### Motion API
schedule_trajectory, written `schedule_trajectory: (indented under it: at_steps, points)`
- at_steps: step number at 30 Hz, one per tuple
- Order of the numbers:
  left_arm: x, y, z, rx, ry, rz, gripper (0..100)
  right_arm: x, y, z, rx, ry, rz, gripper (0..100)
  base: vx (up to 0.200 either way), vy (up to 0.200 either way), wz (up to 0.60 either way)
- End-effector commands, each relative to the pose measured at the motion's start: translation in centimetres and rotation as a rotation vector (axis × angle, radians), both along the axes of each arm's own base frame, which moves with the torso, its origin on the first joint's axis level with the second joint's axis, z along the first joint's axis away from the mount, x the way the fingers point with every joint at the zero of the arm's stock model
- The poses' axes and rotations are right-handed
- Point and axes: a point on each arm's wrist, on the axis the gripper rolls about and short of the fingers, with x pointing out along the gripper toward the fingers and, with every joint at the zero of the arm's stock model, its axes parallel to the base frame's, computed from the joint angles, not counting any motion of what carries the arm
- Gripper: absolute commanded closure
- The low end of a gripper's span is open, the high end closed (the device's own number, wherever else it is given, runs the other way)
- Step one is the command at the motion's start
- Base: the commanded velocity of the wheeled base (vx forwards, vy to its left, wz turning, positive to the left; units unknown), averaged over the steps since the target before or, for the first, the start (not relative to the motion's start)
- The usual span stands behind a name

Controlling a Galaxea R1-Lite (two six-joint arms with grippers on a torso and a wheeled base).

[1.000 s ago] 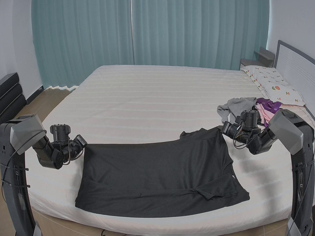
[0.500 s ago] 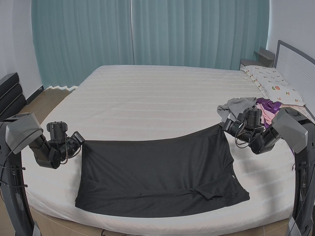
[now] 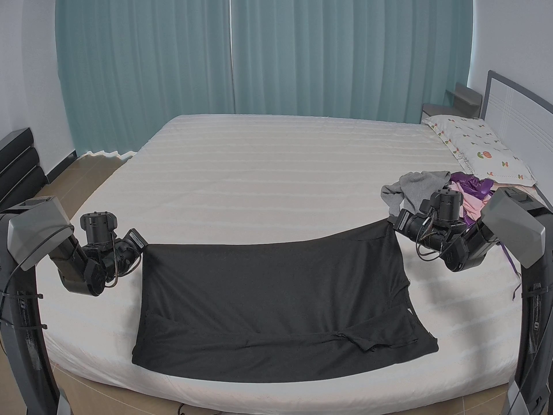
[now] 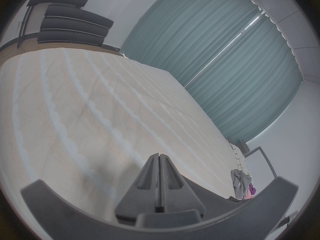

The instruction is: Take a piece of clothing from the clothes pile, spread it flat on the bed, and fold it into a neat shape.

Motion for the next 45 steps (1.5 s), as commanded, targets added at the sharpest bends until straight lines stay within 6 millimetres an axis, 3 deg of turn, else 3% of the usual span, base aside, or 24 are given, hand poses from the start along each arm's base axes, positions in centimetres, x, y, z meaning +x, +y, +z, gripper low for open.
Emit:
schedule_trajectory:
  at_steps: [1, 9, 19, 39, 45]
  points:
    - [0.0, 0.0, 0.0, -0.001, 0.002, 0.001, 100, -0.2, -0.1, 0.1, 0.000, 0.003, -0.001, 100, 0.000, 0.000, 0.00]
    - [-0.3, -0.3, -0.4, -0.001, 0.025, -0.008, 100, -1.1, 0.0, -0.6, -0.002, 0.044, 0.005, 100, 0.000, 0.000, 0.00]
    - [-2.2, -0.6, -0.1, 0.021, 0.051, -0.026, 100, -3.2, -0.1, 0.2, -0.001, 0.066, 0.012, 100, 0.000, 0.000, 0.00]
    - [-4.5, -1.2, -1.0, 0.018, 0.124, -0.035, 100, -7.1, -0.6, -3.0, -0.007, 0.144, 0.009, 100, 0.000, 0.000, 0.00]
    - [-6.7, -1.3, -1.7, 0.056, 0.125, -0.058, 100, -8.3, -0.7, -3.3, -0.006, 0.157, 0.011, 100, 0.000, 0.000, 0.00]
